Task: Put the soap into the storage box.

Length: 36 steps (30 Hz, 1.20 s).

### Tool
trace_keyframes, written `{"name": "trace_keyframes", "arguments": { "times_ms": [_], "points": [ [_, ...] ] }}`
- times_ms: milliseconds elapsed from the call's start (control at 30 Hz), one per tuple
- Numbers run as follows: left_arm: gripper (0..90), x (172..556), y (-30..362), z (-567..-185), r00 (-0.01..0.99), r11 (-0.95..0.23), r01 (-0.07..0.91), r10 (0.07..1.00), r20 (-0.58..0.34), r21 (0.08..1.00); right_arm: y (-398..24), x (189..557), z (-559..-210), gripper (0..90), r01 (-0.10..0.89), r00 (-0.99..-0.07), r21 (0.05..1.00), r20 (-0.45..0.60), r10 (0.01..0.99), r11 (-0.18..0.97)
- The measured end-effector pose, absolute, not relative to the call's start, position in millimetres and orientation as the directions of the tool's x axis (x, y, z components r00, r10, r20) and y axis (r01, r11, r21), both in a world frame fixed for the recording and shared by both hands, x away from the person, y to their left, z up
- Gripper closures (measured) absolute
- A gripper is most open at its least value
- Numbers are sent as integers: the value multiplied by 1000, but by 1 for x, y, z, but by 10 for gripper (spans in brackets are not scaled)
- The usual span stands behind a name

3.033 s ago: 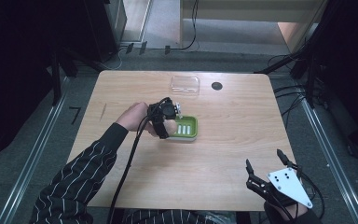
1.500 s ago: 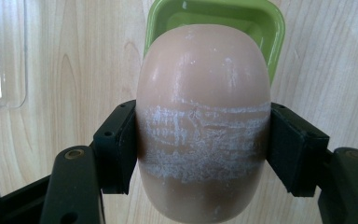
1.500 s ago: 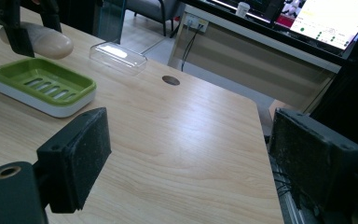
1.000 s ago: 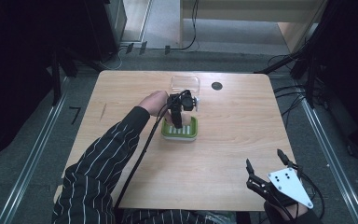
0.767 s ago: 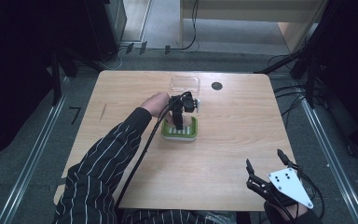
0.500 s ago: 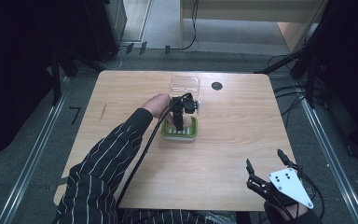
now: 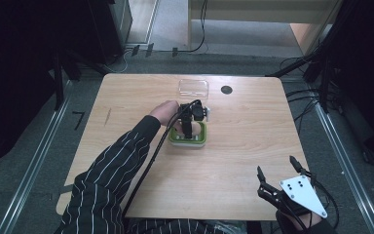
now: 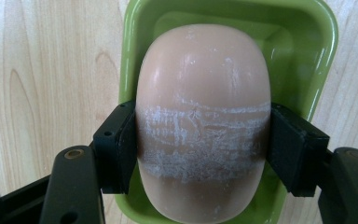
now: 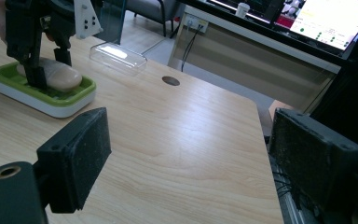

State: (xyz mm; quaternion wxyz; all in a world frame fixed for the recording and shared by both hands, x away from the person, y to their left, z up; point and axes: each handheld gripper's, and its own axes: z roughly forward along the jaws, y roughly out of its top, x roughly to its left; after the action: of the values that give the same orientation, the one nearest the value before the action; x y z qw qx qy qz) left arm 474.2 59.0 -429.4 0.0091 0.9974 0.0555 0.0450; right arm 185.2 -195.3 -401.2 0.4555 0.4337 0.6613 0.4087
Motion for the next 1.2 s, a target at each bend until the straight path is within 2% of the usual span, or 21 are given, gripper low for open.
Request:
{"name": "trace_keyframes", "arguments": {
  "times_ms": [367, 1200],
  "points": [
    [333, 475, 59, -435, 986, -990, 137, 139, 89, 29, -195, 185, -401, 134, 203, -208, 936, -245, 947, 287],
    [319, 476, 59, -436, 990, -993, 116, 117, 85, 15, -195, 185, -401, 134, 203, -208, 936, -246, 947, 288]
  ]
}}
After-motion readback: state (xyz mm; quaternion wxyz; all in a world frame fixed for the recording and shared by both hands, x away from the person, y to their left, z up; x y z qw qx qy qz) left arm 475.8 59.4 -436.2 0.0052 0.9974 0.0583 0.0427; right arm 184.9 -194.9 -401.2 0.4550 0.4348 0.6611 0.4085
